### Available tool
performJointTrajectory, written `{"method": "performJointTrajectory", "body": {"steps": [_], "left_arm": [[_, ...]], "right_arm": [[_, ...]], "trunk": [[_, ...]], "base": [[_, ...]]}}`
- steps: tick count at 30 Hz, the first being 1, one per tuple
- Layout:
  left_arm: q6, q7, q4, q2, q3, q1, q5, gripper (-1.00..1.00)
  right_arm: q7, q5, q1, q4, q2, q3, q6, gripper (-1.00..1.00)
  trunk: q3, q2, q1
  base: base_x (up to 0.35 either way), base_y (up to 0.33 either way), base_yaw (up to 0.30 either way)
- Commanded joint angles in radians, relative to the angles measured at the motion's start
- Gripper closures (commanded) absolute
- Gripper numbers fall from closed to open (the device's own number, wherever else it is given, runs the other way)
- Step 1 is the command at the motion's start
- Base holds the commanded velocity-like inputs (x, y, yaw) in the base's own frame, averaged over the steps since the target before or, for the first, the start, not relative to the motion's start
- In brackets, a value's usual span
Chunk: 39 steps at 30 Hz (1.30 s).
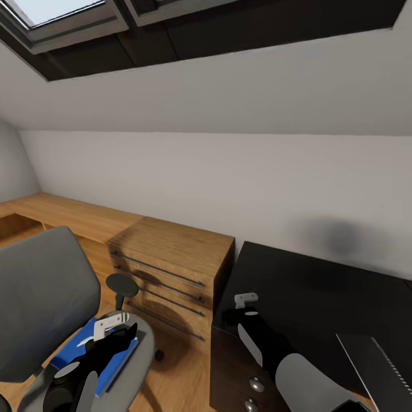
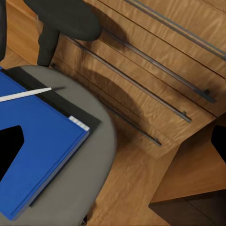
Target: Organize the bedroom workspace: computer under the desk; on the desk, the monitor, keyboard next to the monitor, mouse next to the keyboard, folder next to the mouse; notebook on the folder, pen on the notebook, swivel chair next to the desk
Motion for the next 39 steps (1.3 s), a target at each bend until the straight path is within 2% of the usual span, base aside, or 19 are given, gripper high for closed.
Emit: {"method": "performJointTrajectory", "body": {"steps": [1,5,6,37,39], "left_arm": [[0.005,0.007,-0.001,-0.001,0.000,-0.001,0.011,-1.00],[0.005,0.007,-0.001,0.000,0.001,-0.001,0.011,-1.00],[0.005,0.007,-0.001,0.001,0.002,-0.001,0.011,-1.00],[0.004,0.007,-0.001,0.001,0.006,-0.001,0.011,-1.00],[0.004,0.007,-0.001,0.001,0.006,-0.001,0.011,-1.00]], "right_arm": [[-0.010,-0.008,0.000,0.007,-0.001,0.008,0.008,-1.00],[-0.010,-0.008,0.000,0.007,-0.001,0.007,0.008,-1.00],[-0.010,-0.008,0.000,0.007,-0.002,0.007,0.008,1.00],[-0.010,-0.010,0.000,0.002,-0.003,0.007,0.007,1.00],[-0.009,-0.010,0.000,0.001,-0.003,0.007,0.007,1.00]], "trunk": [[-0.001,-0.001,0.000],[-0.001,-0.001,0.000],[-0.001,-0.001,0.000],[-0.001,-0.001,0.000],[0.005,0.013,-0.007]], "base": [[0.000,0.000,0.000],[0.000,0.000,0.000],[0.000,0.000,0.000],[0.000,0.000,0.000],[0.000,0.000,0.000]]}}
